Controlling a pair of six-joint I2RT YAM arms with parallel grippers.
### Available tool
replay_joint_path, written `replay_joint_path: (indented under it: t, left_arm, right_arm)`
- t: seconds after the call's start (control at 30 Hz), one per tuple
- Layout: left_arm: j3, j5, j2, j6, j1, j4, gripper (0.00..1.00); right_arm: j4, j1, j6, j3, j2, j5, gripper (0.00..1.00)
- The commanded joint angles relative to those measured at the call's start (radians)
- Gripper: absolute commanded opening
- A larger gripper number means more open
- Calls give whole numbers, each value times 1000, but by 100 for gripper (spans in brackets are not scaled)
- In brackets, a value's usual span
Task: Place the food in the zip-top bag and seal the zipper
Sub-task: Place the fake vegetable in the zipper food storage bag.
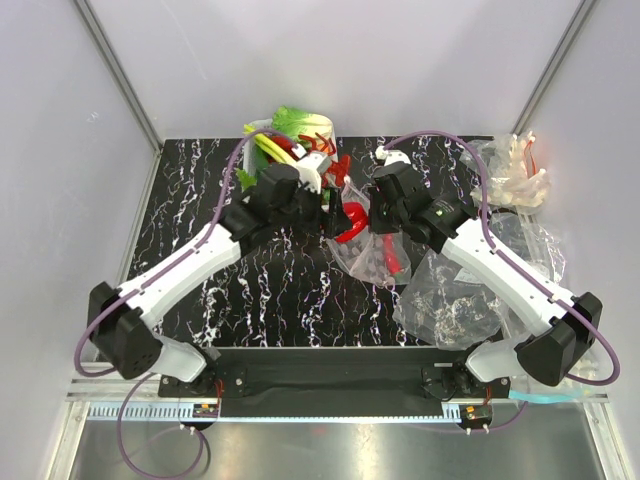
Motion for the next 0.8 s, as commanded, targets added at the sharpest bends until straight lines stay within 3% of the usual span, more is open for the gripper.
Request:
replay_joint_path:
  t: [0.0,0.23,0.3,0.37,0.47,0.5,0.77]
  left_arm:
    - [63,-99,45,37,-14,-60,45]
    - [138,-190,148,48,-38,-136,46]
    - [166,-179,162,45,-49,-141,53]
    - [184,-181,172,43,-61,-144,64]
    - [201,-175,165,40,-74,-150,94]
    - [192,-179,156,40,-74,-149,99]
    - [190,-187,44,55,-46,-196,99]
  right_arm:
    - [15,-7,12,35,-33,-12,0]
    - [29,-7,15,32,-36,-44,0]
    - [38,-7,18,29,-32,-61,0]
    - [49,-7,19,23,-33,-70,0]
    - [54,-7,22,18,-44,-52,0]
    - [55,-7,22,15,-45,-44,0]
    - [63,-7,36,-26,-62,19,0]
